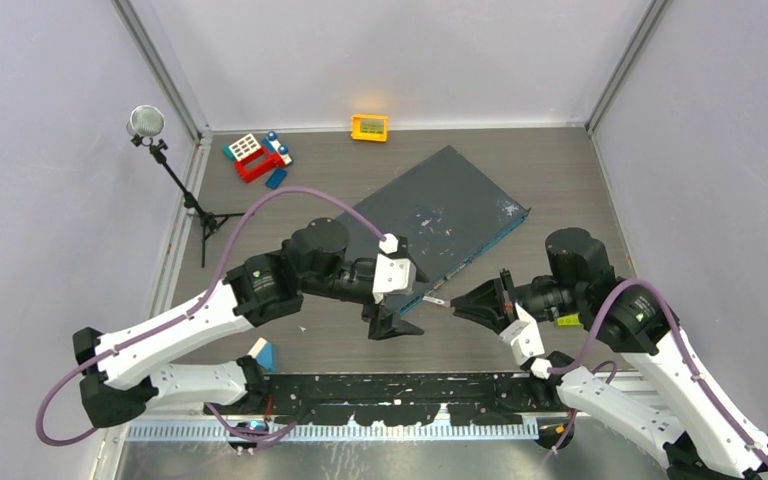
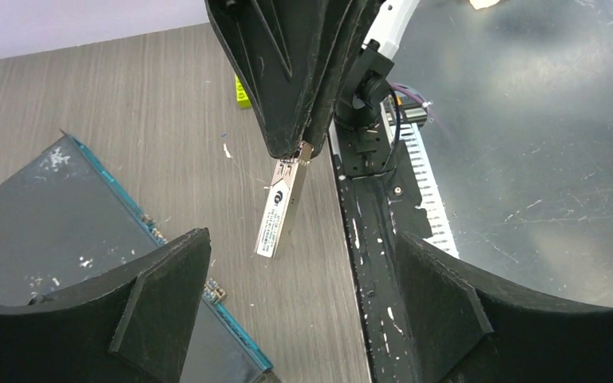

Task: Insert the plug into the switch port
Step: Pick up the plug from the corner of the board.

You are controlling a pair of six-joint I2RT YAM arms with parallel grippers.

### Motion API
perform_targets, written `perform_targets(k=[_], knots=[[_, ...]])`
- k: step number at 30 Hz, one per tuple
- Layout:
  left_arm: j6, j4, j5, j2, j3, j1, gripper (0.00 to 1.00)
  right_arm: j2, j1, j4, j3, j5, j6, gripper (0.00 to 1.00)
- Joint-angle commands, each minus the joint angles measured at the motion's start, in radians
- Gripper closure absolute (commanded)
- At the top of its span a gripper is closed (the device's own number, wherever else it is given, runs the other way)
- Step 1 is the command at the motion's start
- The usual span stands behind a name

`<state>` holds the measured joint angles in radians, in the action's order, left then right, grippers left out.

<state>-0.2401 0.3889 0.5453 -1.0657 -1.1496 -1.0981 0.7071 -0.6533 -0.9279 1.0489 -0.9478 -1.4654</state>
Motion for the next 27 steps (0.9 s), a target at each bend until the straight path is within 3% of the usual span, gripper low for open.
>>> perform_targets(k=[1,7,12,18,23,24,25,27], knots=[[0.050,-0.092,0.075,-0.048,-0.037,-0.002,0.14,0.005,-0.018,-0.023,0.065,-0.014,-0.094,1.00],[0.099,-0.154,0.154,-0.127,-0.058,-0.003,0.24,-0.006,-0.026,-0.044,0.062,-0.014,-0.106,1.00],[0.101,-0.157,0.192,-0.149,-0.067,-0.001,0.40,-0.017,-0.025,-0.063,0.066,-0.005,-0.104,1.00],[0.099,-0.151,0.194,-0.148,-0.051,-0.002,0.67,-0.027,-0.026,-0.087,0.064,0.003,-0.094,0.99],[0.090,-0.135,0.194,-0.149,-0.052,-0.002,1.00,-0.024,-0.025,-0.100,0.063,-0.013,-0.069,0.99],[0.081,-0.129,0.184,-0.149,-0.052,-0.001,1.00,-0.024,-0.026,-0.097,0.063,-0.024,-0.056,0.99],[0.074,-0.124,0.174,-0.150,-0.051,-0.001,1.00,-0.024,-0.025,-0.083,0.063,-0.036,-0.021,0.92],[0.054,-0.109,0.142,-0.146,-0.047,-0.002,1.00,-0.027,-0.026,-0.028,0.055,-0.056,0.109,0.60]])
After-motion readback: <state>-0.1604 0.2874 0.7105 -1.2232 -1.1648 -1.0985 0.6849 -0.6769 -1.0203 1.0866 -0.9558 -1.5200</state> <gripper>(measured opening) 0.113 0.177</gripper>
